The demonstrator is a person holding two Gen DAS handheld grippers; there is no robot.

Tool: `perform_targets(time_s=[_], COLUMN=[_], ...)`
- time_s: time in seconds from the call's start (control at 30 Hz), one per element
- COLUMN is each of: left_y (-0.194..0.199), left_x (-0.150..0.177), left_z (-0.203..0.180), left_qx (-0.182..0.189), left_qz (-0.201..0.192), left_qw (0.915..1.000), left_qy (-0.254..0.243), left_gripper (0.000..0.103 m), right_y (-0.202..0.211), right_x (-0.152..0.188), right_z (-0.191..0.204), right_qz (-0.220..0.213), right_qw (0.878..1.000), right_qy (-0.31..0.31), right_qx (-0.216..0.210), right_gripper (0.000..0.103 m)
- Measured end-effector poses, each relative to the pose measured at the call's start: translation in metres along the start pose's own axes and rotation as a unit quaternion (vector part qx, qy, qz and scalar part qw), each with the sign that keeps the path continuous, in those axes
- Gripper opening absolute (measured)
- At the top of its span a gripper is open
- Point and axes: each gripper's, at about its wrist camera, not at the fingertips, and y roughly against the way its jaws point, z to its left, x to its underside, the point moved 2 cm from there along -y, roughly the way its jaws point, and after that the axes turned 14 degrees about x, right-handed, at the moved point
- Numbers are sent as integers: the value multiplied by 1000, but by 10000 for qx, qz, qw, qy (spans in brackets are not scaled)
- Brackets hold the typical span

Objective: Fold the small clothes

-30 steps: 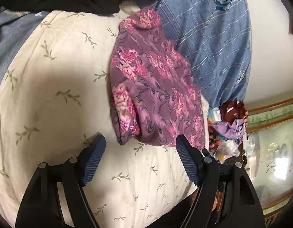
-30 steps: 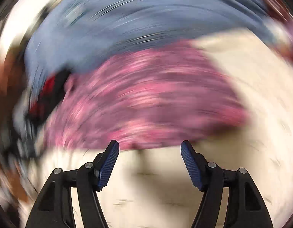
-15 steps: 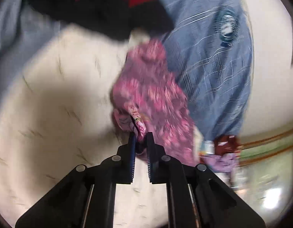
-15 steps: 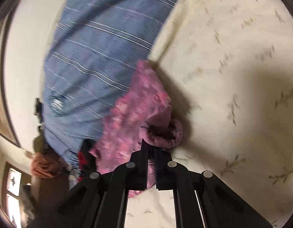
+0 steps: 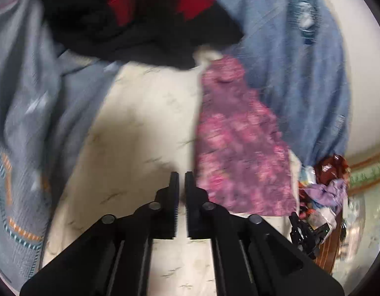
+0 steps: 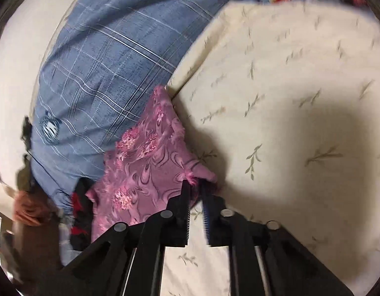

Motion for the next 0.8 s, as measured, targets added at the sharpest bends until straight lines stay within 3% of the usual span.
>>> perform_targets(time_s=[0.03,0.07,0.1,0.13,0.17,0.2,0.3,0.43,0.53,0.67,0.73,0.8], left_y=[-4,-9,-13,-19,-26,-36,-55,-59,-57,-58,-61,-66], left_x=[-4,-9,-14,-20,-27,-36,-52,-71,-83,-97,-102,-107], left_z=[-8,-16,-25,-32,-36,-38,-33,-28,-25,-20,-18,-18], left_qx=[49,4,-63,-164,-236,-238,-219,-485,-666,-857,-890,-844], left_qz=[44,35,-7,-5,71,223,674,884,935,1020,1077,1144], left_qw=[9999,9999,9997,9993,9989,9987,9973,9948,9931,9906,9896,9892], left_qy=[-86,-156,-230,-346,-407,-389,-174,-163,-224,-319,-354,-354], left_gripper=[31,49,53,53,55,55,55,55,63,65,65,65], right_y=[10,18,25,28,28,27,16,-1,-11,-25,-33,-38], right_x=[2,5,12,21,30,42,93,167,214,260,278,289], right_z=[9,20,35,51,65,83,145,216,260,300,311,321], right_qz=[-197,-340,-443,-486,-471,-416,-243,-132,-232,-690,-948,-1303], right_qw=[9996,9983,9960,9930,9899,9842,9532,8981,8508,7826,7532,7313], right_qy=[214,456,774,1075,1336,1719,3008,4374,5231,6185,6509,6692], right_qx=[72,94,77,41,8,-32,-173,-437,-452,-131,51,221], right_gripper=[16,19,27,34,51,60,60,63,68,74,75,75])
